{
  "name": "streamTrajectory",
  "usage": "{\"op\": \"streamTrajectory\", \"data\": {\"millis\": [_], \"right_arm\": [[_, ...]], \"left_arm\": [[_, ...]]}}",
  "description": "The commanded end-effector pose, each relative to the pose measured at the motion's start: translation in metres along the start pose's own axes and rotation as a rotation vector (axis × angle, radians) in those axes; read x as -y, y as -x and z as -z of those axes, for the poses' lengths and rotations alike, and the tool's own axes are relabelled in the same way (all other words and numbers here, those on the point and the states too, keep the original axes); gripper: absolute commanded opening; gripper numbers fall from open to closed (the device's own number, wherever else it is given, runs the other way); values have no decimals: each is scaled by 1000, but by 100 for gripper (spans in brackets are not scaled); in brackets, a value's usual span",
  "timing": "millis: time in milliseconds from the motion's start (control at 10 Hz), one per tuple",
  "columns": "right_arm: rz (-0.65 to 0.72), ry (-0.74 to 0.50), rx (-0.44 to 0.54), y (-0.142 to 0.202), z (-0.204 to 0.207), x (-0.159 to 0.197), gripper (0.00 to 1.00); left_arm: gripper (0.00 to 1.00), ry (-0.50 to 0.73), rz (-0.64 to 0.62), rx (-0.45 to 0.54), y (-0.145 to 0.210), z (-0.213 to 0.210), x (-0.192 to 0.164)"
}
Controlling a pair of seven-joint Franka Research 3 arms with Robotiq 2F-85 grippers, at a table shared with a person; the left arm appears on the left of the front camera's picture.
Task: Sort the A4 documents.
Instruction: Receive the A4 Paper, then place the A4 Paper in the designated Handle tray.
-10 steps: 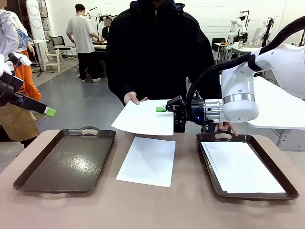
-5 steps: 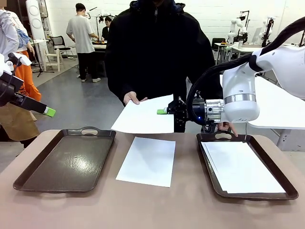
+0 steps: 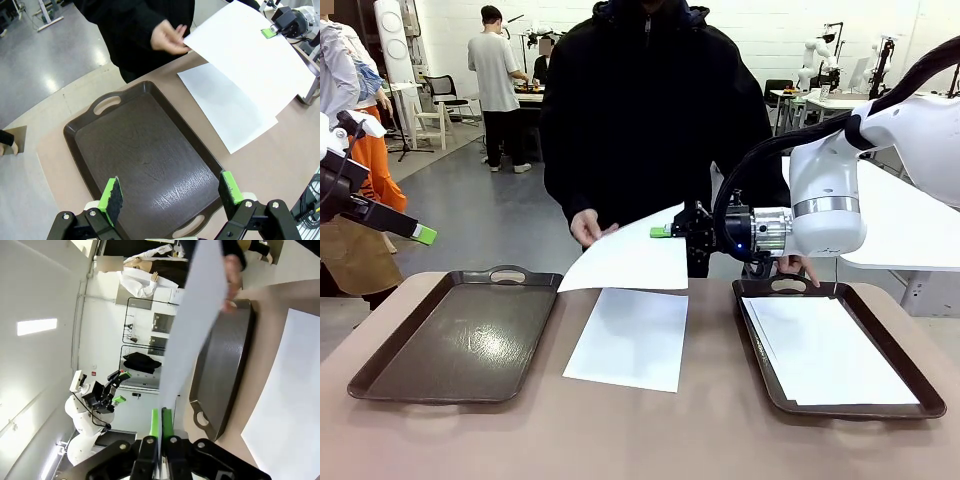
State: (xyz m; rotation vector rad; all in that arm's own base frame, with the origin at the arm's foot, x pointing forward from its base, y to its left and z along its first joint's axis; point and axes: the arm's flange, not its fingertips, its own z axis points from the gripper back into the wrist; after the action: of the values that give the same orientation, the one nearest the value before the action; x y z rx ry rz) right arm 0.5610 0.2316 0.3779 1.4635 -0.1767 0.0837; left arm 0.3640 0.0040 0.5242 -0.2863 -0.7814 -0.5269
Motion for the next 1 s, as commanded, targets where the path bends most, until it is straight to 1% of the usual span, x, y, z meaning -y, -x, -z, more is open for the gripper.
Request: {"op": "streamTrajectory", "data": {"millis": [0, 900], "right_arm": [[11, 7, 3, 0, 1, 1, 0], [11, 7, 3, 0, 1, 1, 0]], "left_arm": [[100, 6, -4, 9, 1, 2, -2], [100, 6, -4, 9, 1, 2, -2]]}}
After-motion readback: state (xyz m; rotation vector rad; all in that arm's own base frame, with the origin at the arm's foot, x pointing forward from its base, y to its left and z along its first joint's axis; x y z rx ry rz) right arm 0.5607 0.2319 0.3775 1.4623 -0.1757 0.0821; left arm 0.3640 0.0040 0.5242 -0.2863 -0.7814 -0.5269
